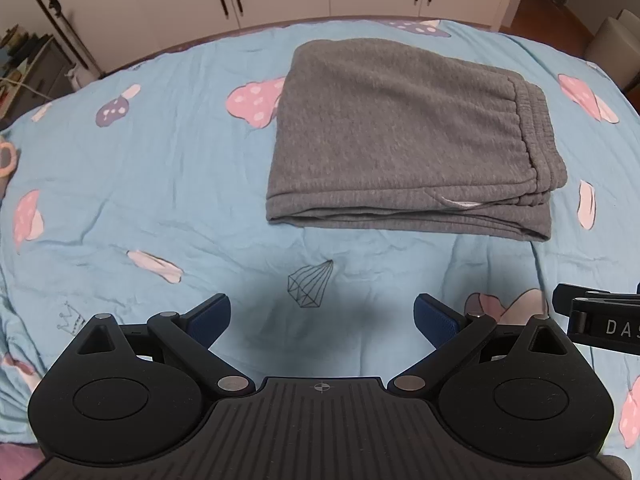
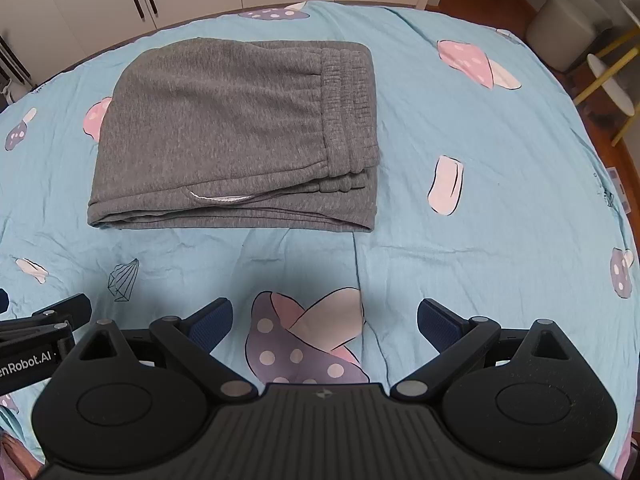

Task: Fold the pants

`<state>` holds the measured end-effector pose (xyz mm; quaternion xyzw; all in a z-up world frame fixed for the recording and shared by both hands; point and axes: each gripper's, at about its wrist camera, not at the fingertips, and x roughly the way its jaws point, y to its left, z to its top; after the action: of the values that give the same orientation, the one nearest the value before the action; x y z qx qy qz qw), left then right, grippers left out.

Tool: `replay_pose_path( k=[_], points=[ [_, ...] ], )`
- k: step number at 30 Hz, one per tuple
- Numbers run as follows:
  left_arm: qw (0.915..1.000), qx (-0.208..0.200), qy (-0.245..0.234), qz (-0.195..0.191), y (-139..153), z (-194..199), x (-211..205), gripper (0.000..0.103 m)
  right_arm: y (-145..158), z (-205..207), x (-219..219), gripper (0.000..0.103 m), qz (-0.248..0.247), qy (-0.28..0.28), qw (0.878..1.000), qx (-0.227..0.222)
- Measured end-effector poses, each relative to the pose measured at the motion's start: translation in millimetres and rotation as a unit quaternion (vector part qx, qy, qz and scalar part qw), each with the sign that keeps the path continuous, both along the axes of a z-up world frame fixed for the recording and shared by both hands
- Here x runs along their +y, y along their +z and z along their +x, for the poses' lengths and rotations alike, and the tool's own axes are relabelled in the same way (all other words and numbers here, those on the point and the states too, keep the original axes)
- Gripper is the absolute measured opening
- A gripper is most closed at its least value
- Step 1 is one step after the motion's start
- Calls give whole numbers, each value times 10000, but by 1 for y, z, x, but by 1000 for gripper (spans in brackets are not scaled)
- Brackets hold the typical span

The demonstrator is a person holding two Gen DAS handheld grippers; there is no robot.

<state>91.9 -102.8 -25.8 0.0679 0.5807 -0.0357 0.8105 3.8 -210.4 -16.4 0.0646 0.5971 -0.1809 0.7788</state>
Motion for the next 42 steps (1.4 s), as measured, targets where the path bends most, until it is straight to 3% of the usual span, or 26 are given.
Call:
replay_pose_path(
  k=[42],
  points=[
    [10000,43,45,26,-2,3,-2,101,0,0,-4,99,-7,-30,10000,12]
  ],
)
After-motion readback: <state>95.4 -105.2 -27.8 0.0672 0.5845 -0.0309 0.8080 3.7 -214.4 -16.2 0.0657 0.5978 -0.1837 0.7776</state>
